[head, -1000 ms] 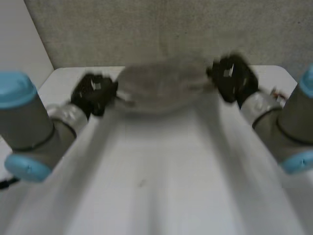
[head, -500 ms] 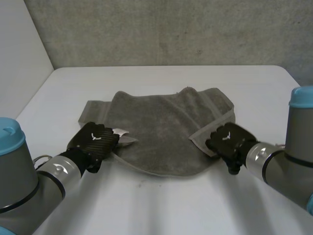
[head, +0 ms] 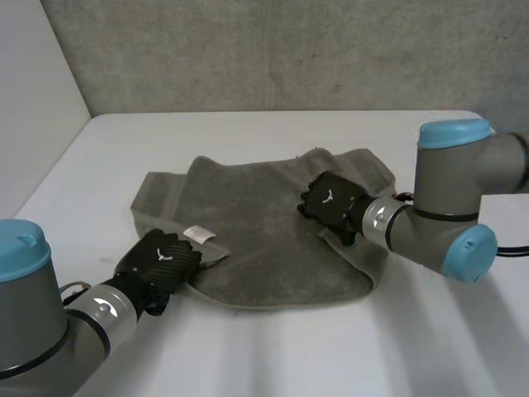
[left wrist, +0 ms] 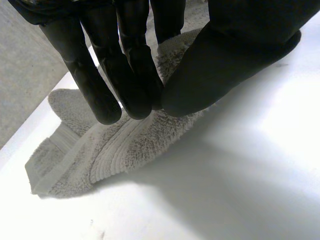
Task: Fold the towel.
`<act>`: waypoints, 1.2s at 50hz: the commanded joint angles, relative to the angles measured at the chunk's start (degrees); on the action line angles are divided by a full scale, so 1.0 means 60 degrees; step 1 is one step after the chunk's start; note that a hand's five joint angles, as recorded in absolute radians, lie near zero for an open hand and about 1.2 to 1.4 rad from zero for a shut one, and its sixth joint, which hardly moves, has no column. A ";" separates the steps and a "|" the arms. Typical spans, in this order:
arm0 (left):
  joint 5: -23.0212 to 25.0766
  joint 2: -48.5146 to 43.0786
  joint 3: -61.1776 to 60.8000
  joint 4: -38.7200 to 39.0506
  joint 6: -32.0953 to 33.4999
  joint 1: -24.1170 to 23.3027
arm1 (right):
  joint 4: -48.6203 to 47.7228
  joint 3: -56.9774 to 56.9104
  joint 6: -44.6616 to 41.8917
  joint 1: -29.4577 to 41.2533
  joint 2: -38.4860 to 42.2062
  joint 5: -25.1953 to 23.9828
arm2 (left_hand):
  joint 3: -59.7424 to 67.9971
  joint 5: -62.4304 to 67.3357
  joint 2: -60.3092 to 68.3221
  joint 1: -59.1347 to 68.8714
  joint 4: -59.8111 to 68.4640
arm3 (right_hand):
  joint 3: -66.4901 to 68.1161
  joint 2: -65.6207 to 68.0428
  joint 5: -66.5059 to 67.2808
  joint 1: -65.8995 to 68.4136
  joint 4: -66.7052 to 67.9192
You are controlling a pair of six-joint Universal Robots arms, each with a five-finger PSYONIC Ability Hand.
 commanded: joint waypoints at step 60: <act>-0.0001 -0.0090 0.0089 0.0072 -0.0015 0.0097 | -0.1497 0.1396 -0.1072 -0.1299 -0.0683 0.1042 | 0.1719 0.1738 0.1713 0.1968 0.1705 | 0.8938 0.8888 0.8984 0.9444 0.8968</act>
